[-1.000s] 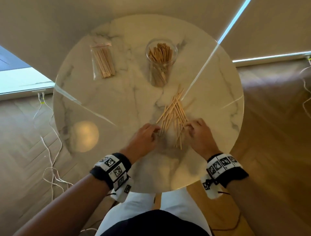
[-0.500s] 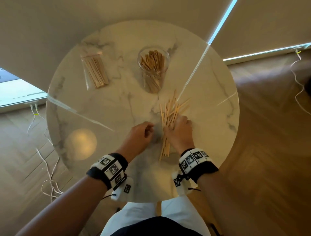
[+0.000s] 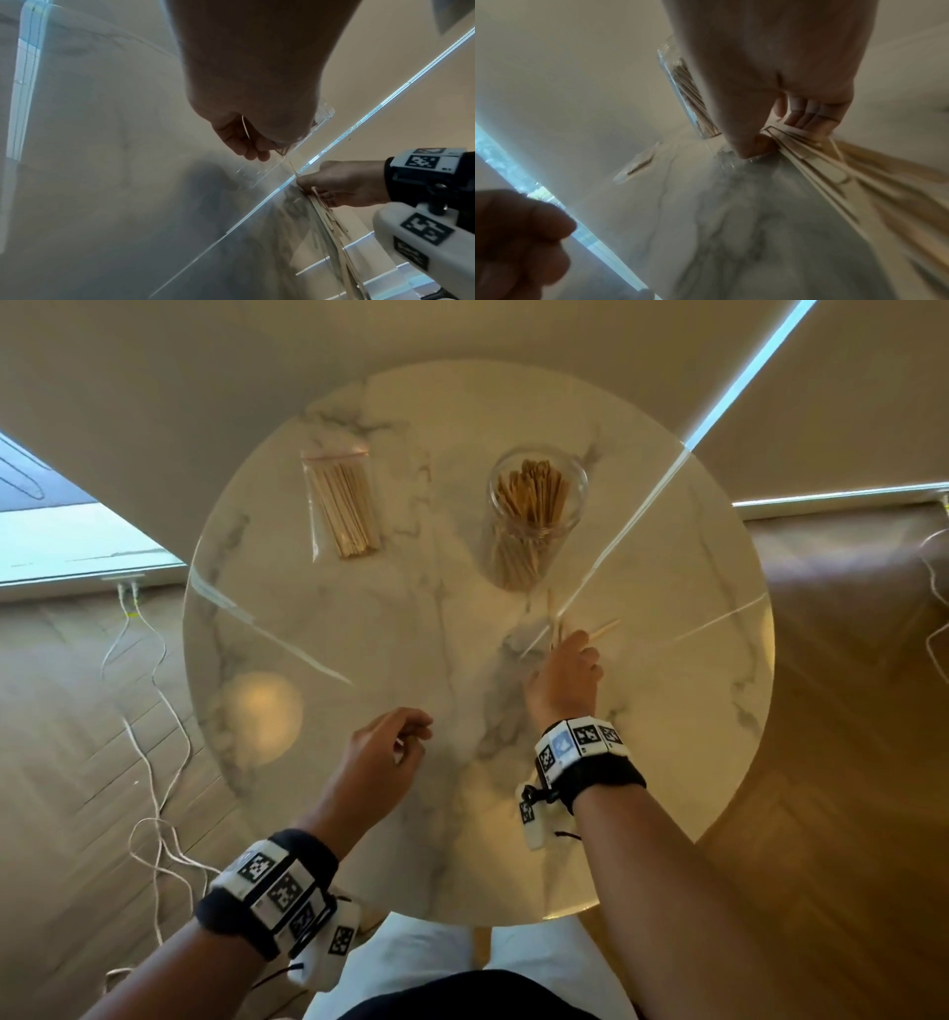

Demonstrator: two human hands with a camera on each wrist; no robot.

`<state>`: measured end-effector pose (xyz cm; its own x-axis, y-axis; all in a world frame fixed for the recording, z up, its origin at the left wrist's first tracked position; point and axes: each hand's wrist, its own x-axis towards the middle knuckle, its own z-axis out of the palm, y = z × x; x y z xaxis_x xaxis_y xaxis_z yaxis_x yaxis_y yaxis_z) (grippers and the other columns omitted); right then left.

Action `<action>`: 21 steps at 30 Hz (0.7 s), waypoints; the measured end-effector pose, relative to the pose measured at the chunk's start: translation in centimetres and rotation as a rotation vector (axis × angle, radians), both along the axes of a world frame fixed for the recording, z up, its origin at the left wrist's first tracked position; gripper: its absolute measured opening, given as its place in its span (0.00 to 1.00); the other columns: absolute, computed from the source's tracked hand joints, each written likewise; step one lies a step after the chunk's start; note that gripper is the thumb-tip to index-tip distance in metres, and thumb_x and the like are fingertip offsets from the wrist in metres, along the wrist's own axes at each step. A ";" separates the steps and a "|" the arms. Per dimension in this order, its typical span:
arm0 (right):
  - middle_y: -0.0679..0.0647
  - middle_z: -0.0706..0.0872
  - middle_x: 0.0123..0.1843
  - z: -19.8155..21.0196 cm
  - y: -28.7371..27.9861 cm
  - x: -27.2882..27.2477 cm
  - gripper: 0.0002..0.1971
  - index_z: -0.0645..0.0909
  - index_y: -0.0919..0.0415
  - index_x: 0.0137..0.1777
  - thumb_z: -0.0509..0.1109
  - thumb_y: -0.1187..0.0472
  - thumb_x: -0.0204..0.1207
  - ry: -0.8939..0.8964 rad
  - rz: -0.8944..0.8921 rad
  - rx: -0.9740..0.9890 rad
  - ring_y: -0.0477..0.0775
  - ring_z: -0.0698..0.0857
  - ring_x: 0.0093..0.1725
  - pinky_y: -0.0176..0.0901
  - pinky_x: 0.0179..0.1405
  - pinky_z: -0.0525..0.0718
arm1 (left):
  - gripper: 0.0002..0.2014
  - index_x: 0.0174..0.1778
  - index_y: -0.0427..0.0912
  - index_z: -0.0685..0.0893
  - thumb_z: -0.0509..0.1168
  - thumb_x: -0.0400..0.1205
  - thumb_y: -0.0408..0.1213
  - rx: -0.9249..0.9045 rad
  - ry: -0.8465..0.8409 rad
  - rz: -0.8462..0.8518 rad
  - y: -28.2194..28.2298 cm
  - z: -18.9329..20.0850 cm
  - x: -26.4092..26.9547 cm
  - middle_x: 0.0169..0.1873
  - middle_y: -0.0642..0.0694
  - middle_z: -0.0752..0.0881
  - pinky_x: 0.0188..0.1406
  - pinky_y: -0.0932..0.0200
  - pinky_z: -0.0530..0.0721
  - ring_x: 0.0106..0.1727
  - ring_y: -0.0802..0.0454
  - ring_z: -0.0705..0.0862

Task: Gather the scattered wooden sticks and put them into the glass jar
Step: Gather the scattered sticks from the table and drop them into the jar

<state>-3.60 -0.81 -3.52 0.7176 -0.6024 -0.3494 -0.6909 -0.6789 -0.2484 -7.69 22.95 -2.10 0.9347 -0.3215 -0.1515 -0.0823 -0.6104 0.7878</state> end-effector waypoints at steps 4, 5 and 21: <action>0.70 0.75 0.73 0.1 0.5 0.4 0.30 0.57 0.72 0.81 0.66 0.63 0.86 -0.036 -0.045 0.014 0.69 0.78 0.70 0.56 0.66 0.79 | 0.14 0.57 0.42 0.88 0.71 0.81 0.21 -0.020 -0.054 -0.047 0.4 -0.1 -0.3 0.47 0.52 0.91 0.49 0.77 0.80 0.47 0.60 0.88; 0.69 0.75 0.73 0.0 0.7 0.3 0.29 0.57 0.72 0.82 0.64 0.62 0.87 -0.039 -0.042 -0.010 0.68 0.78 0.70 0.56 0.65 0.79 | 0.14 0.57 0.42 0.88 0.71 0.81 0.21 -0.020 -0.060 -0.049 0.5 -0.1 -0.3 0.47 0.53 0.91 0.50 0.78 0.80 0.47 0.61 0.88; 0.57 0.76 0.40 2.1 -3.6 -2.5 0.08 0.69 0.55 0.55 0.54 0.66 0.80 -0.545 -0.191 0.711 0.49 0.73 0.29 0.48 0.30 0.74 | 0.14 0.59 0.42 0.89 0.70 0.82 0.23 -0.020 -0.055 -0.051 -0.9 0.5 -0.1 0.49 0.54 0.91 0.52 0.80 0.78 0.51 0.67 0.85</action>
